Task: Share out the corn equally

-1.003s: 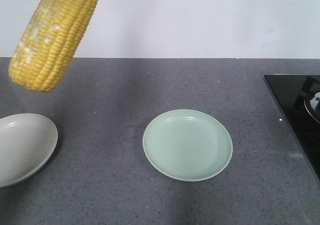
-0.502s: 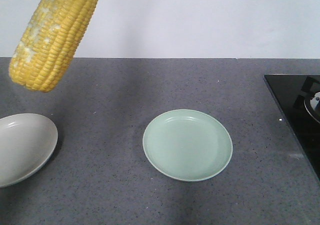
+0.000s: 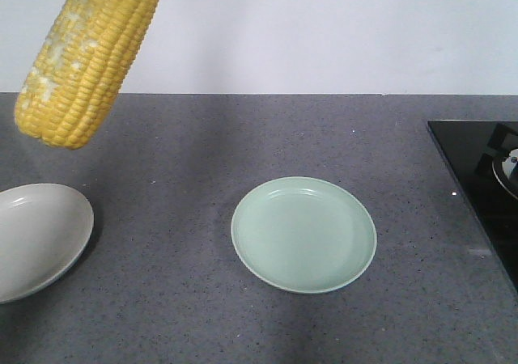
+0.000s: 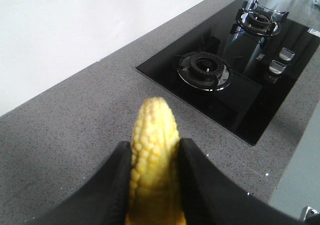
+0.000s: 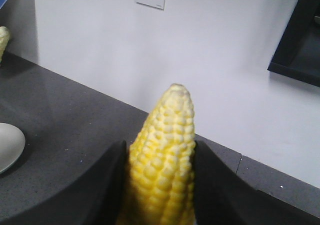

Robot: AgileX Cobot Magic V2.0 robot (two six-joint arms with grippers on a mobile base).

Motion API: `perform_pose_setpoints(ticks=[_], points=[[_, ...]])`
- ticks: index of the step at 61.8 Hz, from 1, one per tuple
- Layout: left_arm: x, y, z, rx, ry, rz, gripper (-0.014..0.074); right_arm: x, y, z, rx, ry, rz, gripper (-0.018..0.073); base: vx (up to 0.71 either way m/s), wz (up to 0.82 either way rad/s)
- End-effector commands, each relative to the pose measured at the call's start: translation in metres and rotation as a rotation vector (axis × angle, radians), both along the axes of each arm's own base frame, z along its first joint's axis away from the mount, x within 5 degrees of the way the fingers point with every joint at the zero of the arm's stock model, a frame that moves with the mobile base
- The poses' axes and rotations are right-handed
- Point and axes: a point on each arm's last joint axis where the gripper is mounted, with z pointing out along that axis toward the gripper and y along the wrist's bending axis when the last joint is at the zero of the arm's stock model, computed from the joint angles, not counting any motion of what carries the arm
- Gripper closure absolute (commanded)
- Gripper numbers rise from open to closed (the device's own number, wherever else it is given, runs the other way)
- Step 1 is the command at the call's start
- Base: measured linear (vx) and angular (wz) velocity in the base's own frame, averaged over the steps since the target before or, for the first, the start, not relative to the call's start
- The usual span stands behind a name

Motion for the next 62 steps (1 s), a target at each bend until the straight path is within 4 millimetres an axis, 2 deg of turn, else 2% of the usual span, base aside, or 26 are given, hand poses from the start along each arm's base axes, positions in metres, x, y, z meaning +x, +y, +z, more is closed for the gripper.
perform_pose_setpoints(ticks=[1,48,56,62], points=[[-0.016,0.003,0.017,-0.068,-0.053,-0.011,0.0603,0.0,0.0,0.012,0.037,-0.094,-0.01,0.0561,0.0,0.0],[-0.016,0.003,0.017,-0.068,-0.053,-0.011,0.0603,-0.001,0.001,0.015,0.067,-0.118,0.006,0.0561,0.0,0.0],[-0.016,0.003,0.017,-0.068,-0.053,-0.011,0.0603,0.016,0.009,0.014,0.106,-0.096,0.058,0.0561,0.0,0.0],[-0.016,0.003,0.017,-0.068,-0.053,-0.011,0.0603,0.044,0.024,0.004,0.127,-0.015,0.175,0.0561,0.0,0.0]])
